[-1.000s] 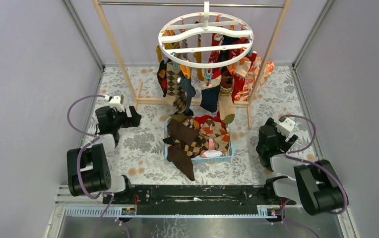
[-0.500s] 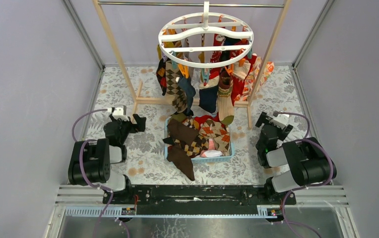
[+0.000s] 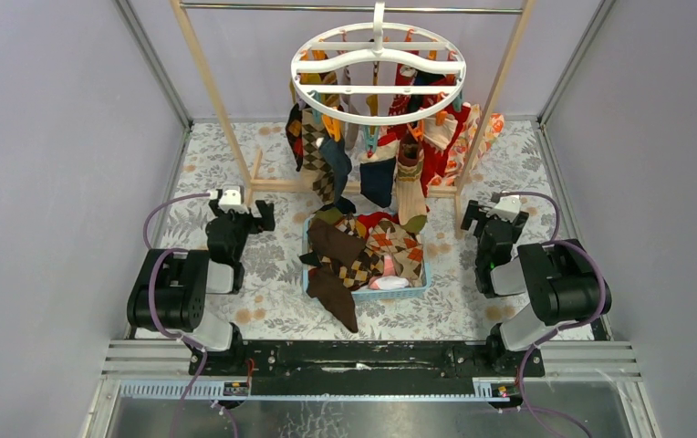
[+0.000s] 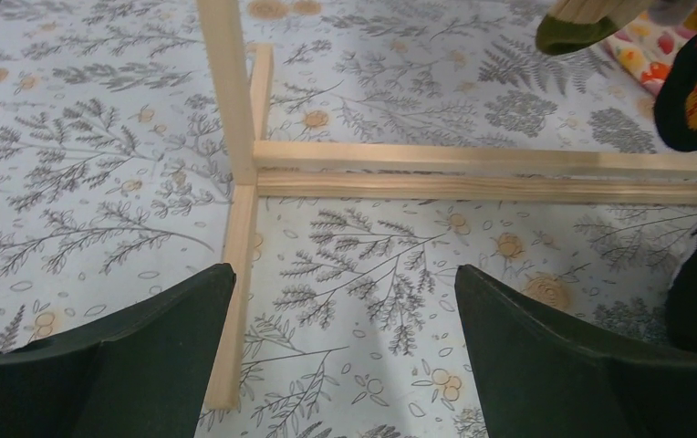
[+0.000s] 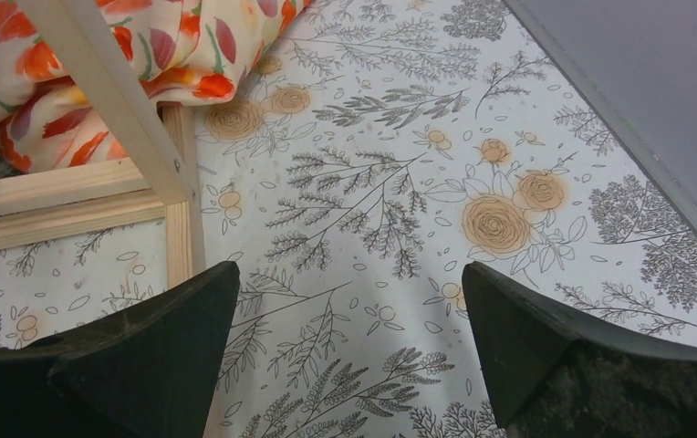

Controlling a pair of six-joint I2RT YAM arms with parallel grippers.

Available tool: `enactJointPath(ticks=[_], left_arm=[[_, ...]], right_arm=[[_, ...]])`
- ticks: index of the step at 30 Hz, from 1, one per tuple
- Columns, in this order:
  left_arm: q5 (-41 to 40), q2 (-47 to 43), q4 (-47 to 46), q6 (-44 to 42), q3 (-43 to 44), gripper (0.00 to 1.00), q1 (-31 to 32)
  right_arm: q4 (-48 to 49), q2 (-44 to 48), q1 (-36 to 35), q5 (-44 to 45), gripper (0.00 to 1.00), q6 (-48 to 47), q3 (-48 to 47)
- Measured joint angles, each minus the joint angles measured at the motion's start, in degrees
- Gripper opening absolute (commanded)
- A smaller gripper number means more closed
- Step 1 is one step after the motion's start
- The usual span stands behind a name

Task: Clip the socks to the hanger
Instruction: Reset both arms

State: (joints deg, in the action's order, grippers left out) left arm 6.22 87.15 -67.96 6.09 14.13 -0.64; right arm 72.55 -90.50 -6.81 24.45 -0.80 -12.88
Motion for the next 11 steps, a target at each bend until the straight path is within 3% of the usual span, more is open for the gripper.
enactJointPath(ticks=[11], left_arm=[[-1.86, 0.00, 2.25, -0.96, 0.00, 0.99, 0.02]], right_arm=[[-1.40, 0.02, 0.11, -1.62, 1.00, 0.20, 0.02]])
